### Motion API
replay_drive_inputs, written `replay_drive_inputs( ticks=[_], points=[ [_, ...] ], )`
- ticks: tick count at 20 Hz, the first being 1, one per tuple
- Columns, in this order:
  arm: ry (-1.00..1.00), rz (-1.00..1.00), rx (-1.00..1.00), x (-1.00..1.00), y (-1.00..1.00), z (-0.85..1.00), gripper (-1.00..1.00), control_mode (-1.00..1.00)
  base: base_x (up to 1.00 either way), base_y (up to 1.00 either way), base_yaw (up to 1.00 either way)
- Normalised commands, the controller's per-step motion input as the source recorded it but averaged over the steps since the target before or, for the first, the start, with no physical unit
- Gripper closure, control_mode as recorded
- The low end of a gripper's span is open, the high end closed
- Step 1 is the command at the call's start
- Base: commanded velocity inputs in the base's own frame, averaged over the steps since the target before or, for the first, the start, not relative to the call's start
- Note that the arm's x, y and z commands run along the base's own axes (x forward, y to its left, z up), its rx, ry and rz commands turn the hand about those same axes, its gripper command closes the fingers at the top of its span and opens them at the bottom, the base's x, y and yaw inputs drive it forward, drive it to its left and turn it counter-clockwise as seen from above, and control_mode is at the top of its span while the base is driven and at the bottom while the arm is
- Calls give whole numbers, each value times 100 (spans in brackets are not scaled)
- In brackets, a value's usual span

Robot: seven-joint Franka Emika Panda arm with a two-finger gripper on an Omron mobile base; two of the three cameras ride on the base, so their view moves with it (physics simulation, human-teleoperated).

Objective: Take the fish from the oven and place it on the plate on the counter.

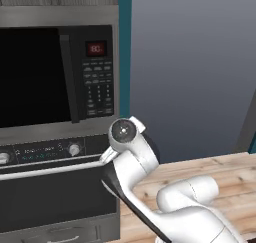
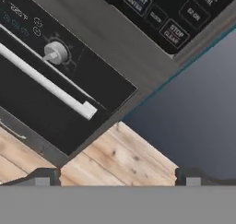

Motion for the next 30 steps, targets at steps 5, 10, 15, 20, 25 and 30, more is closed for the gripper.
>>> replay_drive_inputs(
  ticks=[5, 10, 15, 20, 25, 30],
  points=[
    [2, 26, -30, 0, 100, -6, -100, -100, 0, 0, 0],
    [-5, 16, -12, -24, 66, -7, -100, -100, 0, 0, 0],
    [-5, 14, -8, -15, 52, -9, -100, -100, 0, 0, 0],
    [-6, 7, -7, -10, 29, -16, -100, -100, 0, 0, 0],
    [-7, 7, -8, 0, 8, -39, -100, -100, 0, 0, 0],
    [-1, 5, -11, 0, 0, -69, -100, -100, 0, 0, 0]
  ],
)
